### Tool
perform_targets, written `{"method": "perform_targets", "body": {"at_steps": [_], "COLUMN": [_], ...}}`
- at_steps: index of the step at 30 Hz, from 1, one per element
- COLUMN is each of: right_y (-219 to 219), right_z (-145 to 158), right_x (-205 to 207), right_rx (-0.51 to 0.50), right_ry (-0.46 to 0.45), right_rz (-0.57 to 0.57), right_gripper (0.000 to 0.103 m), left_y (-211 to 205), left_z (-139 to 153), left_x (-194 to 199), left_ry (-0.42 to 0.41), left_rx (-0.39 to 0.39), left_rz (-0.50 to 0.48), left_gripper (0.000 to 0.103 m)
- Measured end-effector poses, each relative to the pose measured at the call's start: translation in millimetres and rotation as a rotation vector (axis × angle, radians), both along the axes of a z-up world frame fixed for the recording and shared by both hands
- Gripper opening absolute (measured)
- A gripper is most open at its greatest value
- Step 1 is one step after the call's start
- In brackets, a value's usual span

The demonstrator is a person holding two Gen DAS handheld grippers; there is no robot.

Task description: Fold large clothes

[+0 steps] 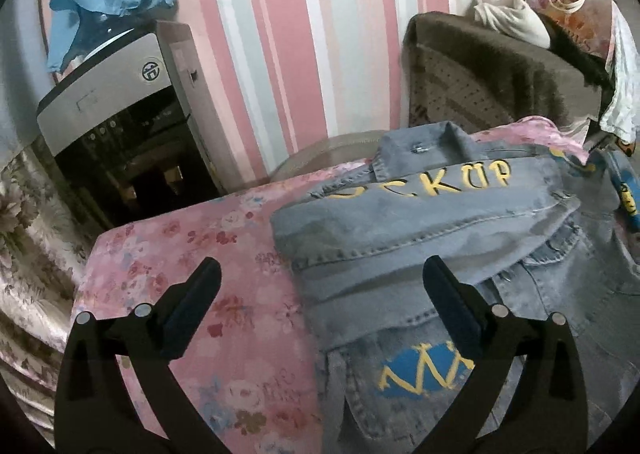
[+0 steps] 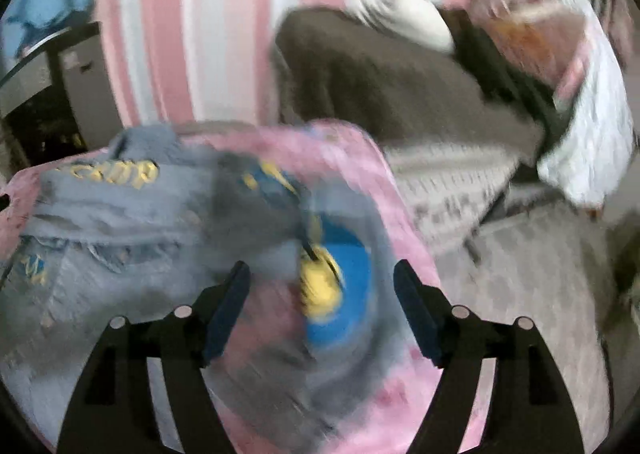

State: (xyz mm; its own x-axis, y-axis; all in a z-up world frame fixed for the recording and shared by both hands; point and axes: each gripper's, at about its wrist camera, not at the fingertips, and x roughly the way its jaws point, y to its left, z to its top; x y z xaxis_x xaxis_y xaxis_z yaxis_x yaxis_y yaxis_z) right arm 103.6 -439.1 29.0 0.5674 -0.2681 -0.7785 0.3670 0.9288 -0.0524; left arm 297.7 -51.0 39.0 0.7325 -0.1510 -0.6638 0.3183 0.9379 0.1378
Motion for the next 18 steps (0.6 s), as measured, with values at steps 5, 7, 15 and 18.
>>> {"method": "perform_targets", "body": {"at_steps": [5, 7, 15, 18], "right_y": [-25, -32, 25, 57], "right_z": [-23, -30, -42, -45], "right_x": [-30, -35, -29, -35], "right_rx": [0.055, 0.097, 0.117, 0.045], "right_ry": [0.024, 0.018, 0.022, 0.029], "right_rz": [-0.077, -0.099, 0.107, 0.176], "right_gripper": [0.073, 0.069, 0.065, 0.065], "left_y": [-7, -12, -25, -25], "left_z": [-10, -13, -14, -14], "left_x": [-9, -11, -24, -29], "left_ry": [0.014, 0.025, 0.016, 0.013], "left_rx": [0.024, 0.031, 0.049, 0.052], "left_rz": [-0.015, -0.020, -0.049, -0.059], "left_gripper": [0.100, 0.100, 0.100, 0.100]}}
